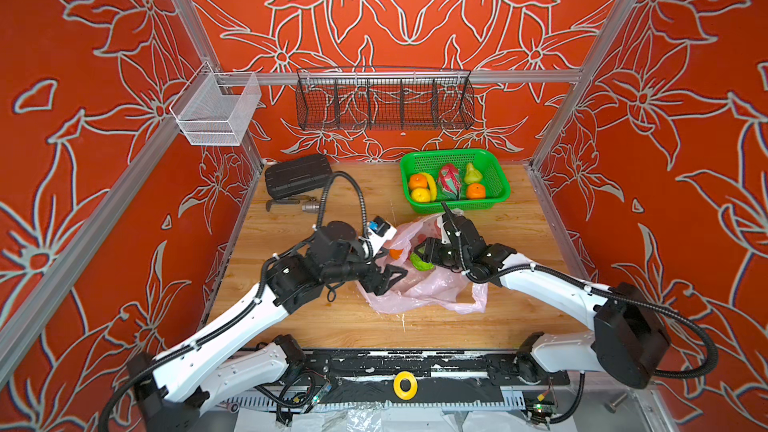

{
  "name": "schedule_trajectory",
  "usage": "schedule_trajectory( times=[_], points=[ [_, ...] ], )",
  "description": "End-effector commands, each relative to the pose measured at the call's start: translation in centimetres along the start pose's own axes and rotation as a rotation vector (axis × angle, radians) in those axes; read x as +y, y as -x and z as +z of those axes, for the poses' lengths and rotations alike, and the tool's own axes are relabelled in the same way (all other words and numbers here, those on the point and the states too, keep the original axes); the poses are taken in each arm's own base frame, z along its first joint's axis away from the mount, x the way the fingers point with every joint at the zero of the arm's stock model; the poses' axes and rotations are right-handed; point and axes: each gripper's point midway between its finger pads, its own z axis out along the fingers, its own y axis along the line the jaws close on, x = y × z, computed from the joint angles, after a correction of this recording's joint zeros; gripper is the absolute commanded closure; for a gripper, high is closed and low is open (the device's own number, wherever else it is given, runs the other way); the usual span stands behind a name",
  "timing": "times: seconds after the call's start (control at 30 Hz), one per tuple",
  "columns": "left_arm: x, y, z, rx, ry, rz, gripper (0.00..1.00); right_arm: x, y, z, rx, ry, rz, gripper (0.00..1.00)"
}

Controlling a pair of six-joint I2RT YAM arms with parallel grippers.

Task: Untie the knot of the plastic bag and take out the fruit
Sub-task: Pick up the fruit from the plastic bag, then pass the fruit.

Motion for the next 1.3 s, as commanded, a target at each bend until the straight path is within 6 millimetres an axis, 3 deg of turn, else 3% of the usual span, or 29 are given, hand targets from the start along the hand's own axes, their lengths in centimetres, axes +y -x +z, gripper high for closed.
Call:
schedule_trajectory(
  times=[0.0,0.17,0.27,0.37,0.57,0.67,0.83,0.9,1.13,1.27],
  points=[
    [-0.6,0.5,2.3,-0.008,-0.020,0.152,0.22,0.8,0.1,-0.6,0.018,0.031,0.000,0.47],
    [-2.8,0.0,5.8,-0.044,-0.105,0.191,0.32,1.0,0.1,-1.2,0.016,0.052,0.010,0.47],
    [-1.6,-1.7,7.8,0.028,-0.067,0.146,0.35,1.3,0.6,-1.6,-0.002,0.067,0.019,0.47],
    [1.2,-3.0,9.2,0.083,0.071,0.088,0.39,1.6,0.6,-1.9,0.003,0.086,0.019,0.47],
    [4.7,-3.9,10.1,0.104,0.189,-0.009,0.40,2.2,0.1,-2.2,0.026,0.122,0.031,0.47],
    [5.1,-4.3,11.0,0.124,0.184,-0.016,0.38,2.5,0.0,-2.3,0.033,0.149,0.045,0.47],
    [4.8,-4.3,12.2,0.115,0.130,-0.022,0.22,2.9,-0.5,-2.2,0.060,0.174,0.062,0.47],
    [4.5,-3.9,12.5,0.101,0.105,-0.021,0.20,2.9,-0.7,-2.2,0.068,0.183,0.074,0.47],
    [4.3,-2.5,12.5,0.036,0.078,-0.037,0.20,2.5,-1.5,-1.8,0.094,0.180,0.086,0.47],
    [4.1,-2.3,12.5,0.033,0.046,-0.052,0.32,2.6,-1.6,-1.8,0.103,0.189,0.095,0.47]
  ],
)
